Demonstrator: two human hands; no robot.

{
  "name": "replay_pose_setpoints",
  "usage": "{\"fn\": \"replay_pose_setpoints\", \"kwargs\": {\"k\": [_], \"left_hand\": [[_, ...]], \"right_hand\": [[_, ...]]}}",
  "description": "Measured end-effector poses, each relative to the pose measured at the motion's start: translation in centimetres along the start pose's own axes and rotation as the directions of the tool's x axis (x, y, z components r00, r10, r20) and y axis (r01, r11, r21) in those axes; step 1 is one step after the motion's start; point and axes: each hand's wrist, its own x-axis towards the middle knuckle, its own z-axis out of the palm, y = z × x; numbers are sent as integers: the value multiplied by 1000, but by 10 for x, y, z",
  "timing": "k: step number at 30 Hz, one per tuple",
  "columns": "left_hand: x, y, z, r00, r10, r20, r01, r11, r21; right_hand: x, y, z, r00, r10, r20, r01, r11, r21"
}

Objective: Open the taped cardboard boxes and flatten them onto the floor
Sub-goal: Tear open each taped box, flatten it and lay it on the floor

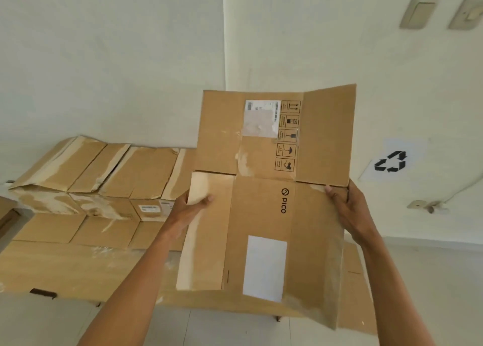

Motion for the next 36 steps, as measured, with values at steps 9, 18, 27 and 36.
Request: {"fn": "replay_pose_setpoints", "kwargs": {"k": [9, 18, 27, 36], "left_hand": [[-11, 1, 131, 983, 12, 181, -8, 1000, -22], [-2, -44, 334, 980, -58, 188, -13, 934, 356], [9, -128, 500, 969, -224, 108, 160, 895, 417], [62, -284, 633, 913, -397, -91, 375, 731, 570]], "right_hand": [[-3, 67, -54, 949, 199, -246, -274, 905, -326], [1, 173, -181, 919, 374, -122, -390, 824, -411], [24, 308, -260, 814, 565, -135, -562, 707, -429], [41, 520, -276, 646, 737, -201, -702, 469, -537]]}}
